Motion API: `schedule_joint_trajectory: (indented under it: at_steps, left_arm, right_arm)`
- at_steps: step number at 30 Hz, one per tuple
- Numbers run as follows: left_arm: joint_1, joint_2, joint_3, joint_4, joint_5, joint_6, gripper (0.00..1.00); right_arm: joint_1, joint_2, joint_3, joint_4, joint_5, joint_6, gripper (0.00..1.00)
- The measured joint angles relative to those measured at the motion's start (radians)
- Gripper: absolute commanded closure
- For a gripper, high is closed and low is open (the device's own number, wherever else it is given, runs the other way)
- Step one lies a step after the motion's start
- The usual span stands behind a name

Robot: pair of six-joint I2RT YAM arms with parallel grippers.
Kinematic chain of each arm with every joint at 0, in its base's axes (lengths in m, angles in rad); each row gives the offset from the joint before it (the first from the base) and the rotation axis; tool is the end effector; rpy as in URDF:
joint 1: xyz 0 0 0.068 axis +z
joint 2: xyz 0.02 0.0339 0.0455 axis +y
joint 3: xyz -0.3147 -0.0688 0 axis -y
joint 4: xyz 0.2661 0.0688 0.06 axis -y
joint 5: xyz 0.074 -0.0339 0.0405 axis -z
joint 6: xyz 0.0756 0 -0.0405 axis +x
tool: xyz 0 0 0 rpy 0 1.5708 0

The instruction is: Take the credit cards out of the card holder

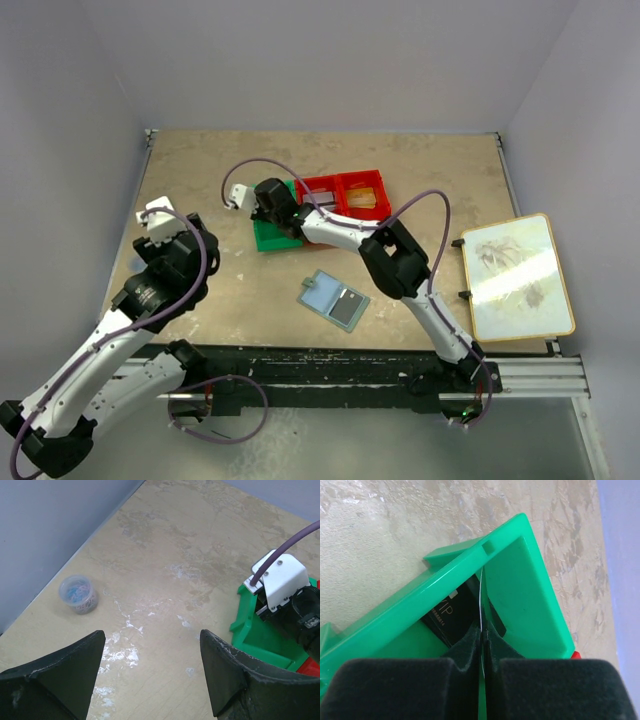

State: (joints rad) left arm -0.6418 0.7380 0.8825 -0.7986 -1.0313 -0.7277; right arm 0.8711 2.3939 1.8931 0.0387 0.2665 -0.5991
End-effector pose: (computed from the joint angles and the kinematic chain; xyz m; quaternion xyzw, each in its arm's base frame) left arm 0.1441 -0.0267 0.3543 -0.2515 0.7701 0.0991 0.5778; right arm 0.4303 0.4803 0.1868 -0.5133 0.6720 -0.0412 0.5322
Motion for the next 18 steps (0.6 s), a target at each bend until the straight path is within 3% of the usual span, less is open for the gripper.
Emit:
schedule_joint_trajectory:
  at_steps: [3, 6, 18]
  left_arm:
    - [0.000, 0.000, 0.000, 0.007, 0.011, 0.011, 0.25]
    - [0.000, 0.005, 0.000, 0.013, 0.026, 0.015, 0.25]
    - [0.000, 0.025, 0.000, 0.027, 0.053, 0.034, 0.25]
  right_arm:
    - [0.000, 0.004, 0.000, 0.016, 0.015, -0.044, 0.94]
    - [0.000, 0.004, 0.000, 0.019, 0.015, -0.070, 0.79]
    - [-0.001, 0.002, 0.000, -0.039, -0.026, -0.025, 0.61]
